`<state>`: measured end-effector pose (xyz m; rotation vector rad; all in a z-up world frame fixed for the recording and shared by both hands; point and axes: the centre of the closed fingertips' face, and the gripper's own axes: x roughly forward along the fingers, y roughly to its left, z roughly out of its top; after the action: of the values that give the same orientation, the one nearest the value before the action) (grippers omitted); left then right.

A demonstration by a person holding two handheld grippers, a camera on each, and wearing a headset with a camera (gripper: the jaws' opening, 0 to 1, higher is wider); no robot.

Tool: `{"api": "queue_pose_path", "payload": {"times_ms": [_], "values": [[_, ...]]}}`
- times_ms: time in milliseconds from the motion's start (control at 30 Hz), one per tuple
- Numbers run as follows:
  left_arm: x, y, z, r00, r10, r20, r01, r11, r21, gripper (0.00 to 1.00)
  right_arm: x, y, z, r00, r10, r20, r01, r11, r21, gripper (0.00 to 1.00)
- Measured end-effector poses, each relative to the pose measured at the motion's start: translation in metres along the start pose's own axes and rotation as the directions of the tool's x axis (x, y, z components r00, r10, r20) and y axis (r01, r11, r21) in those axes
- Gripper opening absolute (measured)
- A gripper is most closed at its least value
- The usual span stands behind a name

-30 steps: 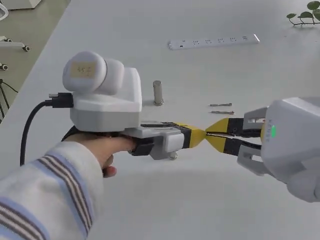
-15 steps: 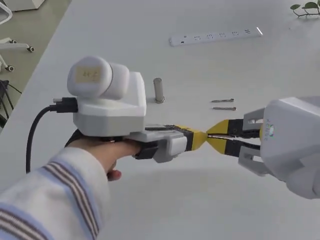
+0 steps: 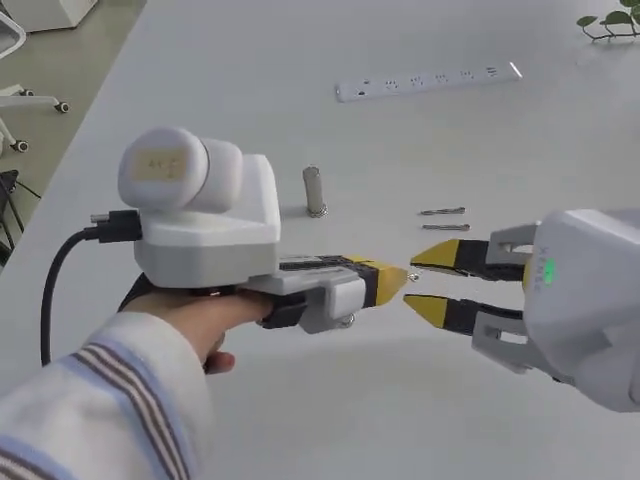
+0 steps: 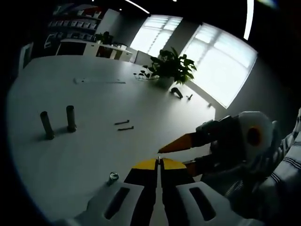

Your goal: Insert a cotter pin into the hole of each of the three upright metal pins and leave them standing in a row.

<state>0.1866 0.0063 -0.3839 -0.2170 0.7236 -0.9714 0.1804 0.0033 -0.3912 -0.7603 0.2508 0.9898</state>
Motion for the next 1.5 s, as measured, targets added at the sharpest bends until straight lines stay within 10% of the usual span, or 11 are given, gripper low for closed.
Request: {"api": "queue_pose_path", "payload": {"times_ms": [267,600,967,1200,1500], "values": [[-0.008,0.003,0.005,0.9998,0.003,0.02,-0.004,0.999,0.045,0.0,-0.004,-0.005,-0.01,0.9997,0.023,-0.004,-0.023,0.994,0.109,0.19],[-0.015,0.002,0.012,0.9977,-0.017,0.066,0.005,0.982,0.187,0.0,-0.012,-0.009,-0.023,0.9965,0.084,0.003,-0.08,0.944,0.321,0.25],[-0.02,-0.006,0.02,0.9935,-0.061,0.096,0.018,0.918,0.397,0.0,-0.016,0.001,-0.013,0.9801,0.164,0.112,-0.197,0.874,0.444,0.29],[-0.022,-0.012,0.014,0.9918,-0.113,0.06,0.064,0.843,0.535,0.0,-0.023,0.003,-0.005,0.9725,0.195,0.128,-0.232,0.863,0.45,0.28],[-0.022,-0.024,0.01,0.9816,-0.189,0.031,0.138,0.812,0.566,0.0,-0.028,0.013,0.004,0.966,0.229,0.121,-0.259,0.856,0.447,0.25]]}}
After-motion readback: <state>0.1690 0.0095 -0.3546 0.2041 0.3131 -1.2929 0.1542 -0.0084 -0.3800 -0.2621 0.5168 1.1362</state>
